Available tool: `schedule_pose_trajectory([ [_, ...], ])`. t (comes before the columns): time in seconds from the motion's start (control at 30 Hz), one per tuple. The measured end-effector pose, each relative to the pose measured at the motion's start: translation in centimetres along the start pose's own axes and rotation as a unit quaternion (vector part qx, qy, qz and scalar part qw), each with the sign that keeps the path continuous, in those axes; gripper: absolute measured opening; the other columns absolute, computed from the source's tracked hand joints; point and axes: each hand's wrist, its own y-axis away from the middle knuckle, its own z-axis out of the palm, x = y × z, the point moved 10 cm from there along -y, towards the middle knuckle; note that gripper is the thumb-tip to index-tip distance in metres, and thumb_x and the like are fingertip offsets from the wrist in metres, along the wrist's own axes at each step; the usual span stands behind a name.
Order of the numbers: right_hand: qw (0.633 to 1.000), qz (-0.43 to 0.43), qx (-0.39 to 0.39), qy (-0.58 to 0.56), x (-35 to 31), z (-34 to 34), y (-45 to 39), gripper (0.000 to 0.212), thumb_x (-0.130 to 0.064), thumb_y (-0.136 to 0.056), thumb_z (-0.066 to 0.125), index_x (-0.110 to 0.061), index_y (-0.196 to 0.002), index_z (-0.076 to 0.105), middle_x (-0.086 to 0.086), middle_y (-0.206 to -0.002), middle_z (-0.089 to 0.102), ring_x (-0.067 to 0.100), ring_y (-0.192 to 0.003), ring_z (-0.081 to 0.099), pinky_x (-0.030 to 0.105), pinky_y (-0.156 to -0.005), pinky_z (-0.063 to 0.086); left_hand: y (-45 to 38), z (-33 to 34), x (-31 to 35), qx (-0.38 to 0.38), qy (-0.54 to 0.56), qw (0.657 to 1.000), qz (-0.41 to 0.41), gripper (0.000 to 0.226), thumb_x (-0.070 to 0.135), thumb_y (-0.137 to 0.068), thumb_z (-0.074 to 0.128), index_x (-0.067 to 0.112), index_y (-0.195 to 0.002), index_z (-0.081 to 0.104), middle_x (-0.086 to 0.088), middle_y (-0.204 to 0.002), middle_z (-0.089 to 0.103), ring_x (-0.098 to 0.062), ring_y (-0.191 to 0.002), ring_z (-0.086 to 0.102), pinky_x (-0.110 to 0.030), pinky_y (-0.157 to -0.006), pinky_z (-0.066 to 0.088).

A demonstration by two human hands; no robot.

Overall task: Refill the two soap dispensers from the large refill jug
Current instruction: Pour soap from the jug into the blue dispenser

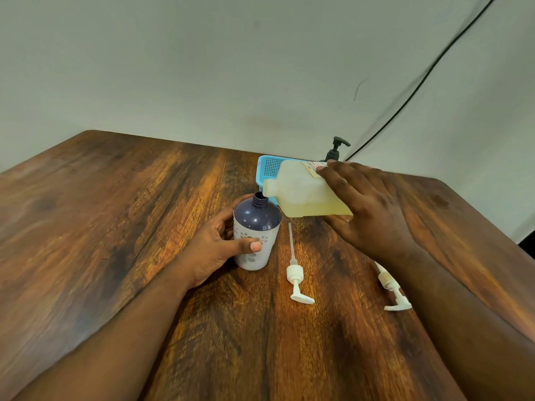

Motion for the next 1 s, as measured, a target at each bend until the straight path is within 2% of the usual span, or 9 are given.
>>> schedule_pose_trajectory([
  [0.27, 1.000, 0.000, -0.008, 0.006, 0.05, 0.01, -0.02, 0.081, -0.036, -0.078, 0.075, -0.021, -0.146, 0.034, 0.011, -0.145, 0.046, 0.036, -0.131, 0.044, 0.055, -0.104, 0.038, 0.10, 0.12, 0.05, 0.004, -0.010, 1.000, -0.006, 0.088, 0.005, -0.065, 0.086, 0.028, -0.141, 0.048, 0.007, -0.128, 0.067, -0.010, -0.118, 0.063, -0.021, -0.086, 0.054],
  [0.43, 1.000, -0.001, -0.001, 0.009, 0.12, -0.08, 0.04, 0.082, -0.033, -0.077, 0.078, -0.021, -0.145, 0.034, 0.012, -0.144, 0.048, 0.038, -0.130, 0.045, 0.055, -0.104, 0.036, 0.06, 0.14, 0.12, 0.011, 0.001, 1.000, -0.007, 0.084, 0.000, -0.067, 0.076, 0.025, -0.142, 0.047, 0.004, -0.128, 0.068, -0.012, -0.118, 0.064, -0.023, -0.088, 0.055],
  [1.0, 1.000, -0.010, 0.001, 0.016, -0.16, -0.39, 0.00, 0.081, -0.035, -0.076, 0.077, -0.021, -0.144, 0.035, 0.012, -0.143, 0.049, 0.038, -0.129, 0.046, 0.054, -0.103, 0.036, 0.38, 0.25, 0.49, 0.016, -0.012, 1.000, -0.004, 0.081, -0.001, -0.066, 0.076, 0.030, -0.136, 0.050, 0.011, -0.123, 0.069, -0.007, -0.113, 0.065, -0.021, -0.087, 0.054],
])
